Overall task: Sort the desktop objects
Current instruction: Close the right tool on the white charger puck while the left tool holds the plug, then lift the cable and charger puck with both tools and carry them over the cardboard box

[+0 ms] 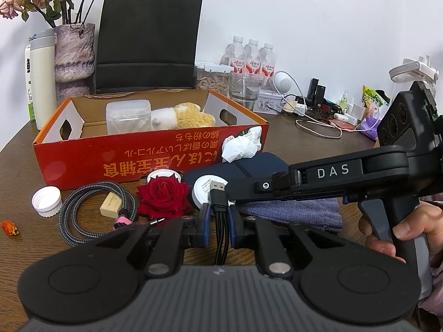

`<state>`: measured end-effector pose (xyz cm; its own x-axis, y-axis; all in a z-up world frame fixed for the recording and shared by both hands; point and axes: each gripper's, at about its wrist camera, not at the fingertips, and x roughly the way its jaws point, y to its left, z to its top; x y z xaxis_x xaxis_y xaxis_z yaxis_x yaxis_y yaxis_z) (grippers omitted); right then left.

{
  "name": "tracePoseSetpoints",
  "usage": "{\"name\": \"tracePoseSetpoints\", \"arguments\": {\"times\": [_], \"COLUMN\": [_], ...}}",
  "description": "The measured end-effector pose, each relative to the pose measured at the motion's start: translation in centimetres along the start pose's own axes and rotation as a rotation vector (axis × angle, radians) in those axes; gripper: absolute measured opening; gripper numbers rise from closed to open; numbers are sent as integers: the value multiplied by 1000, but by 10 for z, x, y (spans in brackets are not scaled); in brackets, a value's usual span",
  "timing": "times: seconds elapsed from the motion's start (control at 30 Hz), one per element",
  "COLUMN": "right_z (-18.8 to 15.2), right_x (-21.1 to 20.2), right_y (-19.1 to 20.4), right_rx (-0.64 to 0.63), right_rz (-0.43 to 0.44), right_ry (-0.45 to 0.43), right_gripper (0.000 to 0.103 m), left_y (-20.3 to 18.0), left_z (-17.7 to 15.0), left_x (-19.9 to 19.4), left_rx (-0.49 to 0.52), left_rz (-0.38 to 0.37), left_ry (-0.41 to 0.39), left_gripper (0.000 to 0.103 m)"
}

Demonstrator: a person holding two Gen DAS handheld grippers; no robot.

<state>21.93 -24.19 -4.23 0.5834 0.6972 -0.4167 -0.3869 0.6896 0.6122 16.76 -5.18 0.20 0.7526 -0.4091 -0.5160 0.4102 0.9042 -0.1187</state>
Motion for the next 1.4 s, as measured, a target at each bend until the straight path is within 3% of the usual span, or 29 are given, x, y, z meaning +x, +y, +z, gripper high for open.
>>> {"name": "tracePoseSetpoints", "arguments": {"times": [0.27, 0.37, 0.43, 0.53, 0.63, 0.67, 0.73, 0.93, 1.07, 1.1, 1.17, 1.2, 1.4], "right_z": [0, 2, 1, -18, -48, -56, -72, -79, -81, -83, -92, -94, -91], "right_x": [-1, -8, -15, -20, -15, -12, -5, 11, 17, 20, 26, 28, 33], "right_y": [0, 11, 28, 66, 98, 104, 111, 108, 99, 98, 96, 96, 96], "right_rx": [-4, -104, -262, -611, -907, -982, -1119, -1284, -1370, -1410, -1497, -1511, -1480], "right_rz": [-6, -76, -161, -294, -364, -381, -436, -488, -462, -462, -450, -443, -467], "right_ry": [-3, -38, -70, -123, -161, -173, -181, -175, -172, -167, -142, -123, -78], "right_gripper": [14, 15, 17, 28, 58, 63, 64, 64, 65, 63, 44, 40, 34], "left_y": [1, 5, 11, 20, 20, 17, 13, 7, 6, 6, 3, 1, 0], "left_z": [1, 4, 7, 15, 18, 18, 18, 16, 12, 12, 10, 9, 7], "left_x": [-1, -3, -8, -19, -25, -25, -25, -22, -15, -13, -11, -10, -8], "left_rx": [-2, -18, -44, -81, -82, -74, -53, -43, -48, -51, -40, -32, -15], "left_rz": [0, 4, 8, 0, -21, -30, -28, -103, -123, -139, -149, -140, -124], "left_ry": [-1, -9, -28, -62, -71, -69, -70, -28, 8, 21, 35, 35, 41], "left_gripper": [13, 13, 13, 13, 13, 13, 13, 13, 13, 13, 13, 13, 12]}}
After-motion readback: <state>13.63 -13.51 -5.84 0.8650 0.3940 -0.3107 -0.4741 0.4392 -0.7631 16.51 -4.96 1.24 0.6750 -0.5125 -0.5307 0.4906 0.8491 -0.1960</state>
